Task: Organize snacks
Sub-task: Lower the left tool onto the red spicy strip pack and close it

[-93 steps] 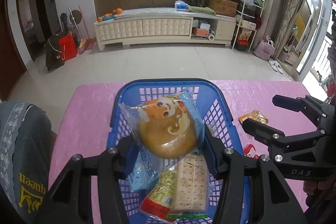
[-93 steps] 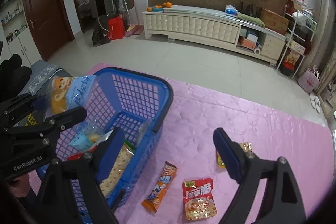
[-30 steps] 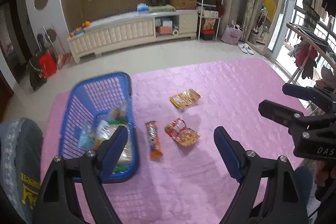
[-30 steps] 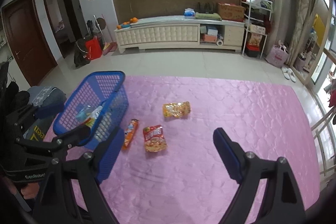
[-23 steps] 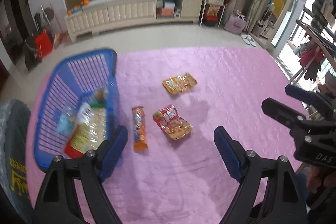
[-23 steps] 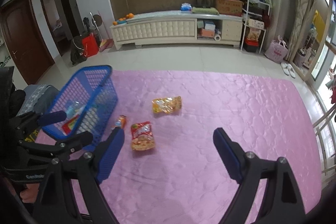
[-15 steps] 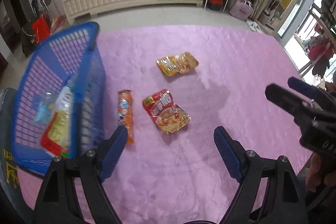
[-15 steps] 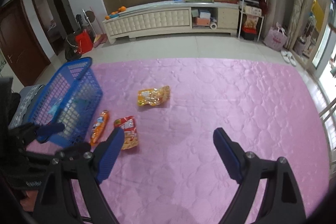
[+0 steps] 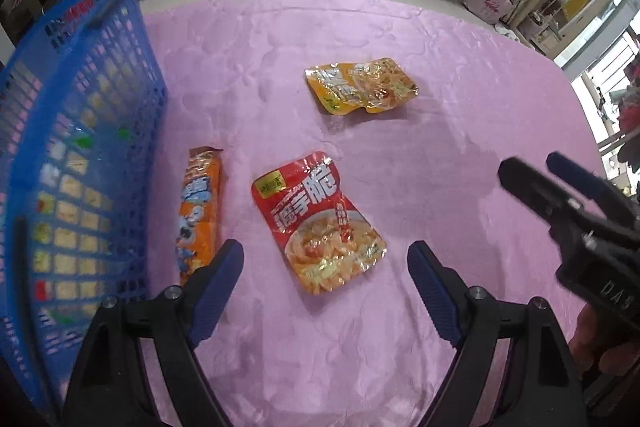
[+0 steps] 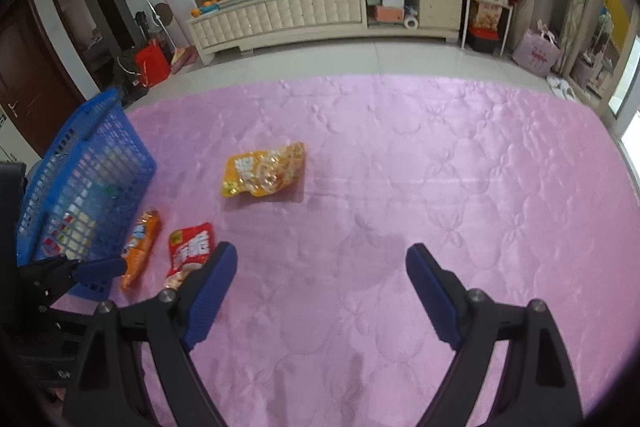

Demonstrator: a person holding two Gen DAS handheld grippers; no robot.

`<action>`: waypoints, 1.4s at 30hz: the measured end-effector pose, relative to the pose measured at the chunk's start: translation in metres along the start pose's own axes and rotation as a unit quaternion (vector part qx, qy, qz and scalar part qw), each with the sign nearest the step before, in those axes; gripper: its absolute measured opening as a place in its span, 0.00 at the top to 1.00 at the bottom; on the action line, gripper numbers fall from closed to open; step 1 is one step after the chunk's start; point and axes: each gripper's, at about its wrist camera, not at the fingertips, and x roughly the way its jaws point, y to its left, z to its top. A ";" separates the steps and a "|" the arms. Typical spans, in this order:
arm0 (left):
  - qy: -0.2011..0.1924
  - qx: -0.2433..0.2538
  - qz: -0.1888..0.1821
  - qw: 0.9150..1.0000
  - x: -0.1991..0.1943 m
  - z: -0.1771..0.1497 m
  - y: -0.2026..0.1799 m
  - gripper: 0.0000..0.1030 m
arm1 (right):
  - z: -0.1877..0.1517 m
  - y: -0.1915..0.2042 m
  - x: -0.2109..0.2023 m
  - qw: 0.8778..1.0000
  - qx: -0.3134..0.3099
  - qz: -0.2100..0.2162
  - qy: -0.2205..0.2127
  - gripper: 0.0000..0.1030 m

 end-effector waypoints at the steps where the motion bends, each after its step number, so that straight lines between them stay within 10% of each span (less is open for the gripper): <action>1: 0.004 -0.001 -0.005 1.000 0.006 0.002 0.002 0.20 | 0.002 0.001 0.003 1.000 -0.004 0.003 0.004 0.13; 21: 0.029 -0.016 0.060 0.998 0.053 0.022 0.004 0.20 | 0.015 -0.021 0.021 0.999 0.034 0.019 0.022 0.13; 28: 0.029 0.030 0.064 0.997 0.042 0.010 -0.023 0.66 | 0.017 -0.024 0.017 0.999 0.039 0.021 0.018 0.13; 42: 0.015 0.044 0.039 0.998 0.036 0.000 -0.019 0.80 | 0.019 -0.023 0.023 0.998 0.048 0.037 0.029 0.13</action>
